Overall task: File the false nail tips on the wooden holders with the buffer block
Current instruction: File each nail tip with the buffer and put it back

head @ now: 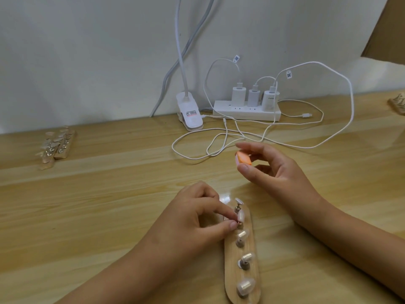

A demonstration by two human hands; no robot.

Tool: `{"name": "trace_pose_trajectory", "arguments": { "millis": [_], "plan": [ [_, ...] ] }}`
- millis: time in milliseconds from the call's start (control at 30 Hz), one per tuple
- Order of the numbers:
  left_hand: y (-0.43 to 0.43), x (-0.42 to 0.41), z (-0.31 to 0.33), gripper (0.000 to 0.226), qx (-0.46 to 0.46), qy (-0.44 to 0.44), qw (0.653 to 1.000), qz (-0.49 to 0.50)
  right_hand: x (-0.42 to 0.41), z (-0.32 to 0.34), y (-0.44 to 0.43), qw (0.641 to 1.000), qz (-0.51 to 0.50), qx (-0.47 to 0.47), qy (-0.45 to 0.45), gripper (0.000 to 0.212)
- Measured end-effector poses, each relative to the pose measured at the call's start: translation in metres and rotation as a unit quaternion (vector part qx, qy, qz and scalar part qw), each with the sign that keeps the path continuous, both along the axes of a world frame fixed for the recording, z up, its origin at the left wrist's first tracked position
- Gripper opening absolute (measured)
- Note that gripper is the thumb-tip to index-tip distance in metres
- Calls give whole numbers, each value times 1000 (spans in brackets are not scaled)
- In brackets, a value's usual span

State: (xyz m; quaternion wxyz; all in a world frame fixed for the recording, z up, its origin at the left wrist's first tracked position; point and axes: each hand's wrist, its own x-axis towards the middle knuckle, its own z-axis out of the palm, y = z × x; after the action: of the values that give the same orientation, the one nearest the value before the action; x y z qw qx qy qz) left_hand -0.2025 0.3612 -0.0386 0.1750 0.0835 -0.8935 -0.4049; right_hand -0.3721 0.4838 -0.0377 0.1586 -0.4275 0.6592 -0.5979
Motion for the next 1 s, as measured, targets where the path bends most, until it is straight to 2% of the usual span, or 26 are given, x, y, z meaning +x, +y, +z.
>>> {"name": "trace_pose_trajectory", "arguments": {
  "millis": [100,200,300,367,433,500,533,600,700,767,867,1000],
  "plan": [
    [-4,3,5,4,-25,31,998,-45,0,1,-1,999,3,-24,-41,39],
    [-5,6,5,7,-84,34,988,-124,1,4,-3,995,10,-48,-83,42],
    [-4,6,0,11,-148,33,981,-123,0,6,-3,991,15,-39,-127,44],
    [-2,3,-2,10,-137,33,984,-111,-2,8,-2,983,35,-29,-179,45],
    [-2,1,2,8,-15,-18,995,-100,-4,11,-2,966,63,-31,-247,41],
    [-6,0,9,5,144,-100,978,-117,-7,13,-3,944,84,-37,-317,39],
    [-9,0,12,4,192,-118,966,-128,-9,14,-3,933,92,-41,-344,40],
    [-13,1,15,6,256,-90,954,-126,-11,14,-2,915,98,-53,-387,39],
    [-15,1,13,14,361,-2,930,-71,-14,15,-1,889,116,-91,-434,36],
    [-12,-1,10,15,381,22,923,-44,-12,16,-1,894,142,-106,-412,36],
    [-9,-5,5,10,352,25,935,-2,-6,13,-1,935,142,-94,-312,57],
    [-7,-6,2,13,333,37,942,9,6,10,3,974,155,-42,-157,49]
  ]
}}
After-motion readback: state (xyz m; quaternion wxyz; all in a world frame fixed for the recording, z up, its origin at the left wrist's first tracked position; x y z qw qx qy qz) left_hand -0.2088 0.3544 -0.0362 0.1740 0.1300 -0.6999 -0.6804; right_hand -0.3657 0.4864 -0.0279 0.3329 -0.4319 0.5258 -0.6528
